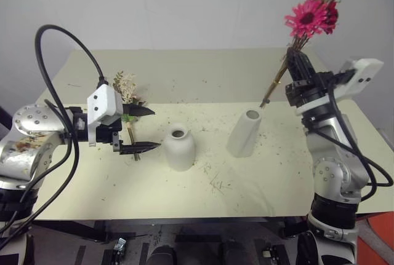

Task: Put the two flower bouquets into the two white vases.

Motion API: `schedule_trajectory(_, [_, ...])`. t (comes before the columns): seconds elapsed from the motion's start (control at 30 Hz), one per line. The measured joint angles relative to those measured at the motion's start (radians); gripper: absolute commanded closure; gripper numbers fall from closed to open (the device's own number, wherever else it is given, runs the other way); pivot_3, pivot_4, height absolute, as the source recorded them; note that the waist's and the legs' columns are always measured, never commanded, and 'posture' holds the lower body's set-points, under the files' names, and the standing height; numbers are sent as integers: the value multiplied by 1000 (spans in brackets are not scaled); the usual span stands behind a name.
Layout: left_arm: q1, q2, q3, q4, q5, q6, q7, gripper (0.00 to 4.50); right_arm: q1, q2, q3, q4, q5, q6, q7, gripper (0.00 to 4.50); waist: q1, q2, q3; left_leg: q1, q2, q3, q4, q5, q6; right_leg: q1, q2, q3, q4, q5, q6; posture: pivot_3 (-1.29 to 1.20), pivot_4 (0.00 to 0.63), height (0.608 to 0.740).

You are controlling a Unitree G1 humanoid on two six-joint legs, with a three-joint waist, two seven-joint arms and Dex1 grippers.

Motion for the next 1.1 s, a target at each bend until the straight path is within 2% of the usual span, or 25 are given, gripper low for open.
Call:
schedule_trajectory(0.3, [19, 0, 8, -12, -3, 3, 9, 0, 16, 22, 50, -51, 6, 21, -37, 4485, -2, 0, 0, 0, 0, 0, 0, 0, 0, 0, 0, 0, 0, 0, 0, 0, 150, 740])
schedule_trajectory(0.77, [21, -3, 8, -10, -2, 0, 12, 0, 86, -4, 54, -83, 23, 41, -22, 4485, -4, 0, 0, 0, 0, 0, 0, 0, 0, 0, 0, 0, 0, 0, 0, 0, 150, 740])
schedule_trajectory(1.1, [15, -18, 8, -4, -2, -2, 12, 0, 120, 40, 110, 27, -83, -58, 17, 4485, -12, 0, 0, 0, 0, 0, 0, 0, 0, 0, 0, 0, 0, 0, 0, 0, 150, 740])
